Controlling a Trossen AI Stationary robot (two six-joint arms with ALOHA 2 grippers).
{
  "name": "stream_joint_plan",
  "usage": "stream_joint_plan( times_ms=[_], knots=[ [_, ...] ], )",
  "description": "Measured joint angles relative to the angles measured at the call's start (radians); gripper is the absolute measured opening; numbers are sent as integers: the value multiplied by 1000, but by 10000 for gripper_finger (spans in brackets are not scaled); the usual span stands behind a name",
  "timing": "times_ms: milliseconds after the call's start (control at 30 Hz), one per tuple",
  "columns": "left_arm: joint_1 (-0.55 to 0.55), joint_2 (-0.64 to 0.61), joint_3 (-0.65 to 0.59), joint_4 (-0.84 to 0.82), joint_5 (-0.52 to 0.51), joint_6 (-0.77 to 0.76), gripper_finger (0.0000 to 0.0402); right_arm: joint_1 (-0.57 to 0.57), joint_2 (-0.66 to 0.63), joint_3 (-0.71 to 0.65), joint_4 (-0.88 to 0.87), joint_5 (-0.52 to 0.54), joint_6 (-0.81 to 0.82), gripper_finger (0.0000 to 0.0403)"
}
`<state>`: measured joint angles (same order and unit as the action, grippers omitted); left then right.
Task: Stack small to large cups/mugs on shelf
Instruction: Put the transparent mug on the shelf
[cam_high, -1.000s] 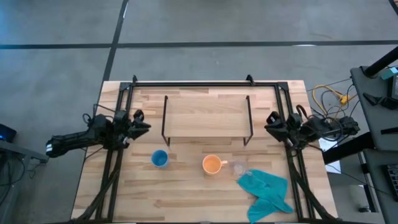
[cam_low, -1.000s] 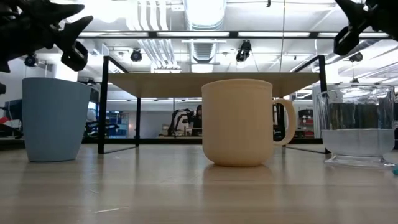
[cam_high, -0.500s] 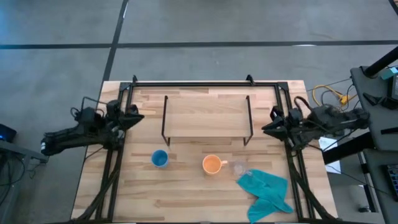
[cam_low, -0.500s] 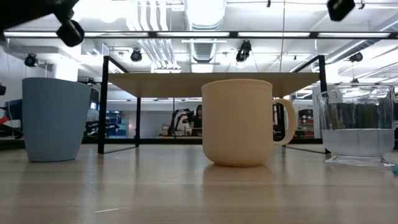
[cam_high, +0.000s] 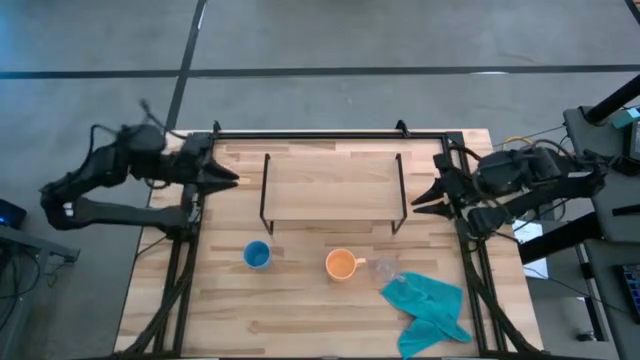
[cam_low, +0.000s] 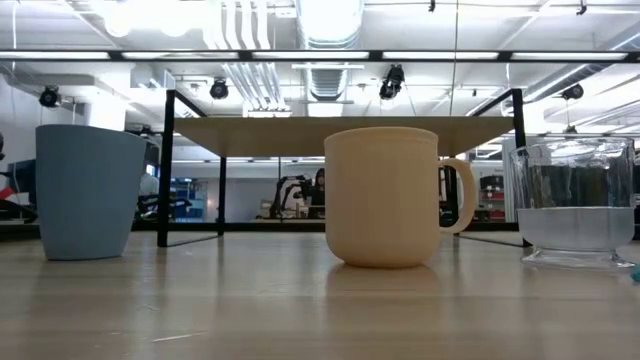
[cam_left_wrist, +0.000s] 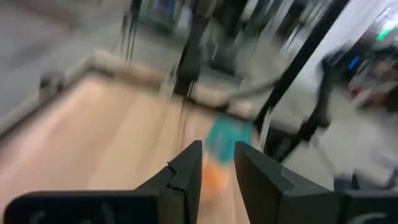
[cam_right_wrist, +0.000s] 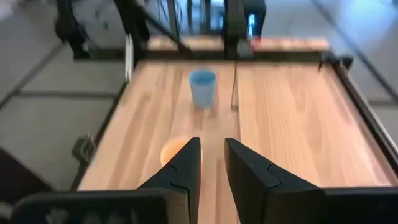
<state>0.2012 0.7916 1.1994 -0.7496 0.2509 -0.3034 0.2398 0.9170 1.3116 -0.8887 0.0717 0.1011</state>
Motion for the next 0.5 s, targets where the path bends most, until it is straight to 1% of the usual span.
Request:
stream_joint_plan(
  times_ms=[67,133,233,400,500],
  knots=[
    [0,61,61,-87,0,0,81,0,40,58,-67,0,1,68],
    [0,106,94,-138,1,-1,81,0,72,97,-122,0,3,68],
    [0,159,113,-128,27,6,81,0,108,130,-156,0,3,68],
    [0,215,133,-126,83,30,81,0,136,144,-153,0,0,68],
    [0,238,141,-122,85,31,81,0,147,144,-152,0,14,68]
  ],
)
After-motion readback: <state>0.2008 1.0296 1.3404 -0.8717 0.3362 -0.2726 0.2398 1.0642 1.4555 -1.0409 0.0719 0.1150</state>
